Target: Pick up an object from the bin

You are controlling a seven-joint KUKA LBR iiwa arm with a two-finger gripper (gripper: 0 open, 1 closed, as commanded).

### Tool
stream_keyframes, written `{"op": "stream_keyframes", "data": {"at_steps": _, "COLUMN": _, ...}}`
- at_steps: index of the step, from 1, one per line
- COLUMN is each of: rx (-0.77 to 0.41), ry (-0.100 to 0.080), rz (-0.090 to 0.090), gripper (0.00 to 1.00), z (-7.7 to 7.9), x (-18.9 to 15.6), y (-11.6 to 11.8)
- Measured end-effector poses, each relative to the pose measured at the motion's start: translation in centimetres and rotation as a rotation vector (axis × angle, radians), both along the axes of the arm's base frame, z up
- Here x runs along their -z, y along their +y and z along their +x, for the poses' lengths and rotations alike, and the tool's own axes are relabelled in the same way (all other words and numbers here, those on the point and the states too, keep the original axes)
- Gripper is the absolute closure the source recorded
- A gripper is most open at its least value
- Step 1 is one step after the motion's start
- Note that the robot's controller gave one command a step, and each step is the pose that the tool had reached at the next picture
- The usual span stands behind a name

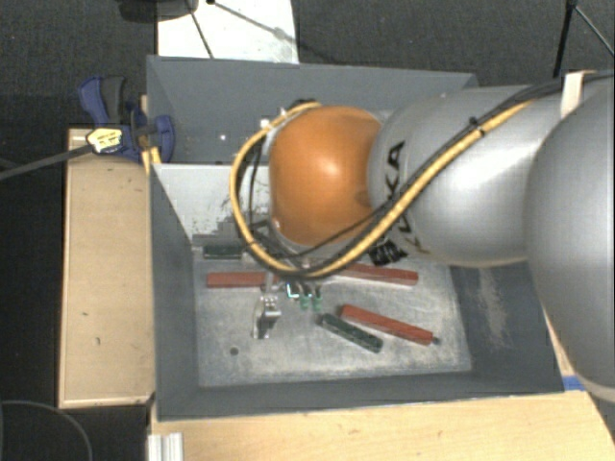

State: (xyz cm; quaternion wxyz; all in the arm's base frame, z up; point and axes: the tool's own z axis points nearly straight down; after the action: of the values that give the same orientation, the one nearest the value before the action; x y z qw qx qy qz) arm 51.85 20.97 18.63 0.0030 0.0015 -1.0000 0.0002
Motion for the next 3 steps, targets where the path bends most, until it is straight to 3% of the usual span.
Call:
{"op": "stream_keyframes", "data": {"at_steps": 1, "rx": 0.005, "ry": -0.008, "rz": 0.002, "gripper": 0.00, "z": 0.2, "x": -0.4, "y": -0.1}}
{"op": "stream_keyframes", "data": {"at_steps": 2, "rx": -0.125, "ry": -0.014, "rz": 0.005, "gripper": 0.00, "z": 4.7, "x": 2.0, "y": -1.0}}
{"op": "stream_keyframes", "data": {"at_steps": 3, "rx": -0.066, "ry": -0.007, "rz": 0.001, "gripper": 0.00, "z": 6.4, "x": 2.9, "y": -3.1}}
